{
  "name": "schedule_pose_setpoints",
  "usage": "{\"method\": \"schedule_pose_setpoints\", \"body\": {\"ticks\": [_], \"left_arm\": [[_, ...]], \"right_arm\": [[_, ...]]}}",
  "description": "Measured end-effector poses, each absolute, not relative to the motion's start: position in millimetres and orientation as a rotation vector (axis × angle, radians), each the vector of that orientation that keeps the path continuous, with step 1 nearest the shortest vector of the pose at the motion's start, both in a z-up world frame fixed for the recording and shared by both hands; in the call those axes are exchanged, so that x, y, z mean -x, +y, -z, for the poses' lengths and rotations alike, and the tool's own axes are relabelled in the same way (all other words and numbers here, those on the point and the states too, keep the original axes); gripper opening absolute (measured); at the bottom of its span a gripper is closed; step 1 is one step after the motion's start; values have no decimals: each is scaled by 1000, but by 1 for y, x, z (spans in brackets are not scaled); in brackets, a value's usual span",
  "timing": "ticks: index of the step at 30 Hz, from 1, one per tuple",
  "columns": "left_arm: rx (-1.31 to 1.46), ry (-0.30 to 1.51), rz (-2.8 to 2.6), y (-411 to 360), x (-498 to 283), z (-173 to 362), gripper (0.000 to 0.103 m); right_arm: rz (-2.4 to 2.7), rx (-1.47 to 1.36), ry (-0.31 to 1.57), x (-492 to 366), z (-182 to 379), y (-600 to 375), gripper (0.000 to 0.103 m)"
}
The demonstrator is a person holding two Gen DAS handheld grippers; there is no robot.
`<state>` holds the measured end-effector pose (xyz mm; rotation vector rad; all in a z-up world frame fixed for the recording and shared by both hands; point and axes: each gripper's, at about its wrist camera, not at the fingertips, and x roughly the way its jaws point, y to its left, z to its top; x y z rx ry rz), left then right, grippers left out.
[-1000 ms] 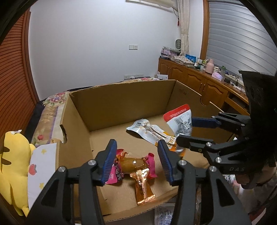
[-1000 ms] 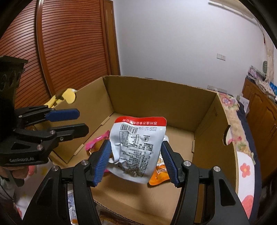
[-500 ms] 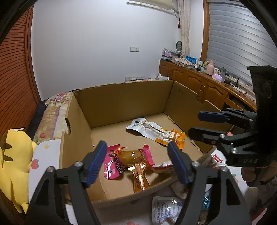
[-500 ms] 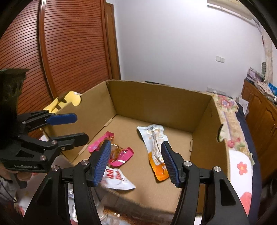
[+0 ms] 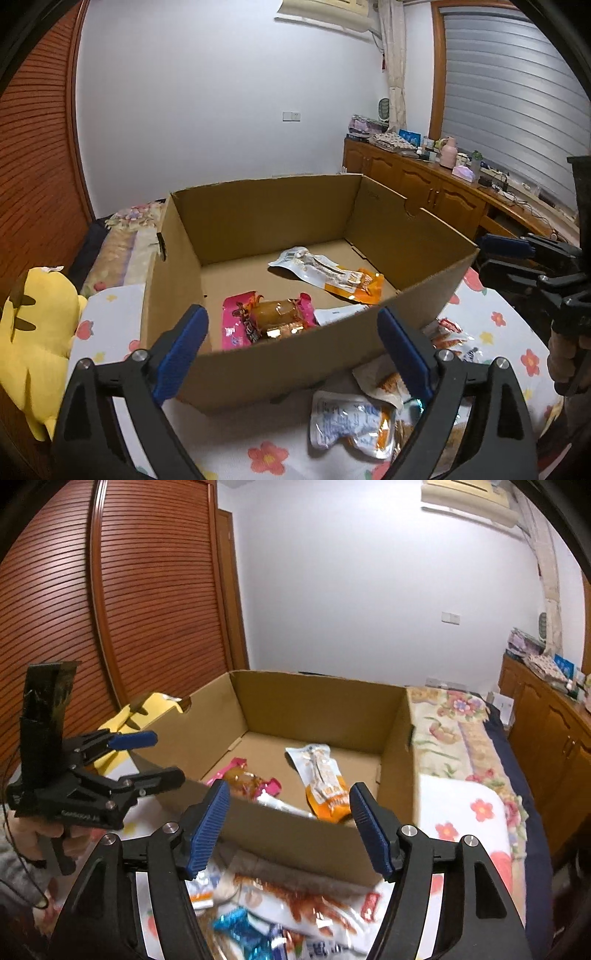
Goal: Organize snacks
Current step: 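Move both tools back to the snack pile and grasp another pouch with the right tool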
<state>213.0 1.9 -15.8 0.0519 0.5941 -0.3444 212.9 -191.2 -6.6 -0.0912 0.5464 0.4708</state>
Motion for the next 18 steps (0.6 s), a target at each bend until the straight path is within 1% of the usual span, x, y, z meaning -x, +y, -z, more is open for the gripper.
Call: {"method": "schedule_pose_setpoints", "body": {"ticks": [12,18], "left_arm": [[-65,567,366,-7,-171,14,94],[-57,587,380,-10,-161,29,94]], "right_arm": [[-390,57,598,-182,27,-228,71],[-364,52,669,-191,55,-238,76]]}}
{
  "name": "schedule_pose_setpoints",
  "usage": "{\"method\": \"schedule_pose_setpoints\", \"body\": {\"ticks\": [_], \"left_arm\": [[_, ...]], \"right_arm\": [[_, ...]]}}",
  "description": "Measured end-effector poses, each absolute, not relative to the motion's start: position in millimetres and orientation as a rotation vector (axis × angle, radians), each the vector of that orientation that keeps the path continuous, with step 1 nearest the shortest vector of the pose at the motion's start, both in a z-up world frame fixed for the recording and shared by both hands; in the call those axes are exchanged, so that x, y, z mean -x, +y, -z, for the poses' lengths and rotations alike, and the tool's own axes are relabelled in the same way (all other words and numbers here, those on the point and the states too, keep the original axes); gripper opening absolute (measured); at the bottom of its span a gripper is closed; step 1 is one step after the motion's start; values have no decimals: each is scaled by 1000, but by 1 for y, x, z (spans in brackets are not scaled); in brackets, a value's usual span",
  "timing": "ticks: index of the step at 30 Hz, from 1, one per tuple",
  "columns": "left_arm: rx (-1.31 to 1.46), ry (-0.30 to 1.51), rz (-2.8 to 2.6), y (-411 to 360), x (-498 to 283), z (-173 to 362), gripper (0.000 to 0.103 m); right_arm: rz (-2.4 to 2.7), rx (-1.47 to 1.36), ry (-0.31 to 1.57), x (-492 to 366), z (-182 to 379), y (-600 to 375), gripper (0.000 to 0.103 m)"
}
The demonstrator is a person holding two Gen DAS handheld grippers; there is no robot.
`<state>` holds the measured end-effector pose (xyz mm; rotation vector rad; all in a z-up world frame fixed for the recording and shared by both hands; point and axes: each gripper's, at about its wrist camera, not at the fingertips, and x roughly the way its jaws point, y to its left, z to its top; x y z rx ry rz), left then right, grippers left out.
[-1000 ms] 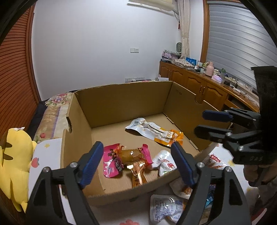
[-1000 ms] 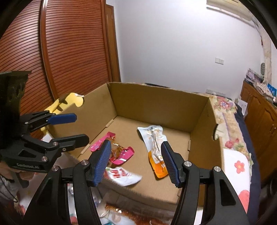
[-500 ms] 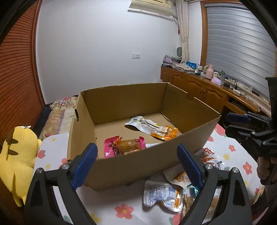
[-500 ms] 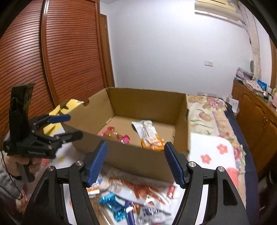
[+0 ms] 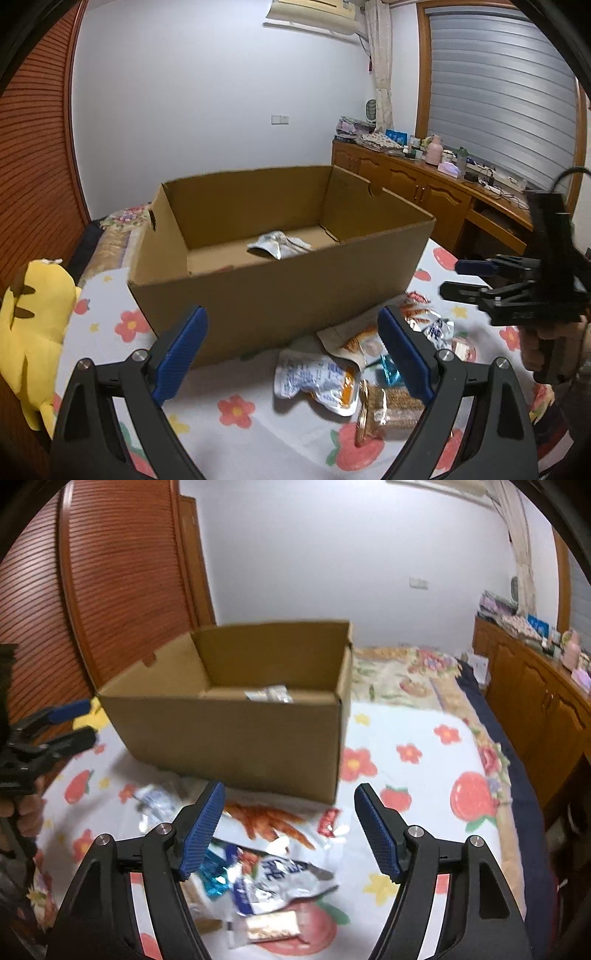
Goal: Organize snacks
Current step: 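Move both tools back to the snack pile and grasp another pouch with the right tool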
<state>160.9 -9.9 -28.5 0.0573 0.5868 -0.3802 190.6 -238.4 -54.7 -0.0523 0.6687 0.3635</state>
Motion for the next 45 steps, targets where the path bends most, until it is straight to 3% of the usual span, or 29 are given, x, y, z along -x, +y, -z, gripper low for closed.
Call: {"method": "schedule_pose_setpoints", "body": {"ticks": [10,25,30,31,32,36,37,40,42,45], "left_arm": [[-45,691,395,-20,-171,63,94],[-78,798,426,-38,-190,86,92],[-56,825,438,-35,-195,90,91],[-59,829,442,-37,-197,90,87],[-65,835,442,-38,-198,91,85],[-78,845,441,-39,-199,93,84],[-79,846,441,-39,-198,94,84],[-80,858,436,-38,-199,95,84],[-73,863,435,-36,-197,96,84],[-68,870,434,-34,-195,98,84]], "right_arm": [[-356,-1,812,-221,104,-246,78],[-393,-39,894,-229,118,-247,80],[-414,-71,895,-230,117,-247,63],[-415,-82,894,-229,116,-248,50],[-420,-99,896,-229,115,-251,46],[-421,-115,881,-224,111,-256,35],[-409,-111,877,-223,110,-257,19],[-426,-126,876,-221,107,-261,15],[-410,-121,869,-219,106,-263,5],[-405,-127,836,-214,101,-266,6]]}}
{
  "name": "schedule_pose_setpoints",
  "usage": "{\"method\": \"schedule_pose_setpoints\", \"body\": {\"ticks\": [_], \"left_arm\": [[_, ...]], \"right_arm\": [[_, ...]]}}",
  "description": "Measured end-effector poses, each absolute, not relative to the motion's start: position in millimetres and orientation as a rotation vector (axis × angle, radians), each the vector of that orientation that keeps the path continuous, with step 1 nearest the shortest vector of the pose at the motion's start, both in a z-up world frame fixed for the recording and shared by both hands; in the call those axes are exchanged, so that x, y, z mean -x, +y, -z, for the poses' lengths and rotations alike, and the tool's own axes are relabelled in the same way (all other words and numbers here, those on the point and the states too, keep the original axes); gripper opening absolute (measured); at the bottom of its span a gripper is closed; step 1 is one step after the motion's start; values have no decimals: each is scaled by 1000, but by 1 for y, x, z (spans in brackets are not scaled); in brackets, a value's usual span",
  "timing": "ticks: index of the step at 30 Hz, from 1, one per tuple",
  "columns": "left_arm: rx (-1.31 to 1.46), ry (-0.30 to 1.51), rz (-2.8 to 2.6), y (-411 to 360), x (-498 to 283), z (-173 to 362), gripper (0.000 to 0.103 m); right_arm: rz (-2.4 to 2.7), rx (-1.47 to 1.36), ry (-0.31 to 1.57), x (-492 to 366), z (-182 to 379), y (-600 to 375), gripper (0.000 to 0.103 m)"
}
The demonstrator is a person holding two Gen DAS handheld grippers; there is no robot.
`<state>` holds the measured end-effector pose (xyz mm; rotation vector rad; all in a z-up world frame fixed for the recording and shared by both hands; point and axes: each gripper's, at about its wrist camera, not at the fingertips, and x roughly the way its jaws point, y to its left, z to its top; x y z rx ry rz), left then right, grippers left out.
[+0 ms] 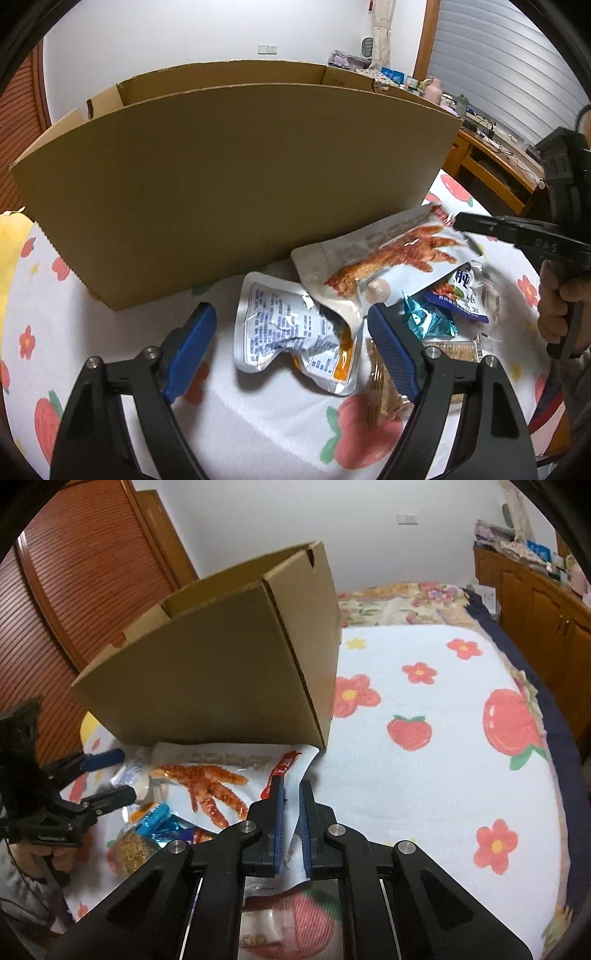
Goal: Organize snacks
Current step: 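Move both tools back to the snack pile and grasp another pouch with the right tool, then grasp the silver pouch with the left tool while the right tool lifts the chicken-feet pouch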
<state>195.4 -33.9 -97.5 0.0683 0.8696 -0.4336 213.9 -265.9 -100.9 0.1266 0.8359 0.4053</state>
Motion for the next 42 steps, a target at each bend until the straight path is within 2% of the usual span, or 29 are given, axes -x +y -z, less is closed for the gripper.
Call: {"method": "schedule_pose_setpoints", "body": {"ticks": [8,16,18,21,29,42], "left_arm": [[-56,881,431,-37,-202,100,84],[-131,924,420,-48,-209,111,83],[-131,916,421,-48,-207,109,69],[-120,907,421,-46,-204,107,54],[-71,895,452,-34,-188,104,53],[-54,775,424,-16,-161,79,53]], "right_arm": [[-374,-144,727,-190,74,-282,3],[-366,-132,707,-178,69,-285,3],[-370,-131,696,-177,65,-284,3],[-379,-109,677,-174,57,-280,2],[-397,1,651,-171,37,-258,1],[-411,121,627,-166,19,-229,0]]}}
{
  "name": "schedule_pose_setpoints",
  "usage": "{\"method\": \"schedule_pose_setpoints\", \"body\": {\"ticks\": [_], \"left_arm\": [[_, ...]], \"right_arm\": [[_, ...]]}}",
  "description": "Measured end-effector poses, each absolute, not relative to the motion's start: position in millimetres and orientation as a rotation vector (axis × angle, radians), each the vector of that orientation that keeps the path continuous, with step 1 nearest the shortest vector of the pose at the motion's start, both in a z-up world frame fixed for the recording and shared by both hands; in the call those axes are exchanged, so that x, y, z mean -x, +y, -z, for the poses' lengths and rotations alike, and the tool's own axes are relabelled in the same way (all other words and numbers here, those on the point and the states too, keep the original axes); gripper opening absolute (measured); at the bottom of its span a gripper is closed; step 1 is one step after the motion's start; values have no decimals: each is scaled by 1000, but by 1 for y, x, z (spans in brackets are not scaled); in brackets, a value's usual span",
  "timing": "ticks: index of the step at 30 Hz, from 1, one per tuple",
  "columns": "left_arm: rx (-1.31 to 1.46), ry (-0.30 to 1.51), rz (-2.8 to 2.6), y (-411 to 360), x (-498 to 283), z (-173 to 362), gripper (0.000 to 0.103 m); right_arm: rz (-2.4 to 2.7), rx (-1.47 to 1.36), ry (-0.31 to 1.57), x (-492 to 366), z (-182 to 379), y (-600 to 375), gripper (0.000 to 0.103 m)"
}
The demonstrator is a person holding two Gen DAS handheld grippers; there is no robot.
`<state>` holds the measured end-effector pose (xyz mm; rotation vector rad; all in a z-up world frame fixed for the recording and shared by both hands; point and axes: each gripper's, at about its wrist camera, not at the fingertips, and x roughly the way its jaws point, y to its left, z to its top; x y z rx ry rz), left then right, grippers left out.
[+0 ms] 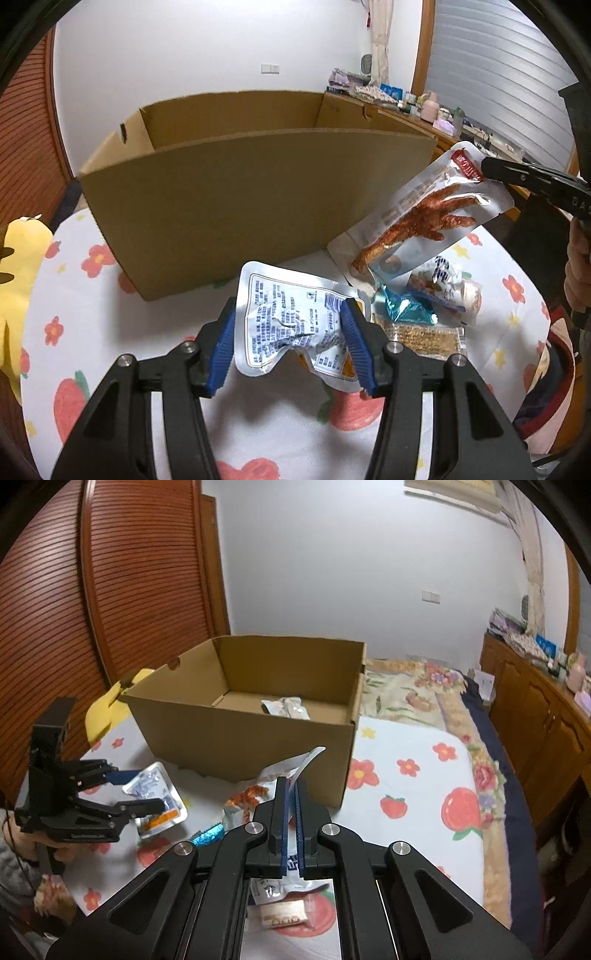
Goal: Organize snacks
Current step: 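Grasp the silver pouch with the left tool while the right tool lifts the chicken-feet pouch, then carry both pouches over the box and open the left tool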
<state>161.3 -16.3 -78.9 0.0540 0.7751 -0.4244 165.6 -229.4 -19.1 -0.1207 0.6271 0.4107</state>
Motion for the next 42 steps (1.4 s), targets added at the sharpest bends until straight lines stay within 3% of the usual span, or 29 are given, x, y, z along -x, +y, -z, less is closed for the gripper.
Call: {"method": "schedule_pose_setpoints", "body": {"ticks": [22,42], "left_arm": [[-16,678,419,1,-148,35,53],[-43,512,408,6,-168,-47,53]], "right_arm": [[-444,337,544,-153,-24,-180,0],[-434,435,391,-145,-103,-164,0]]}}
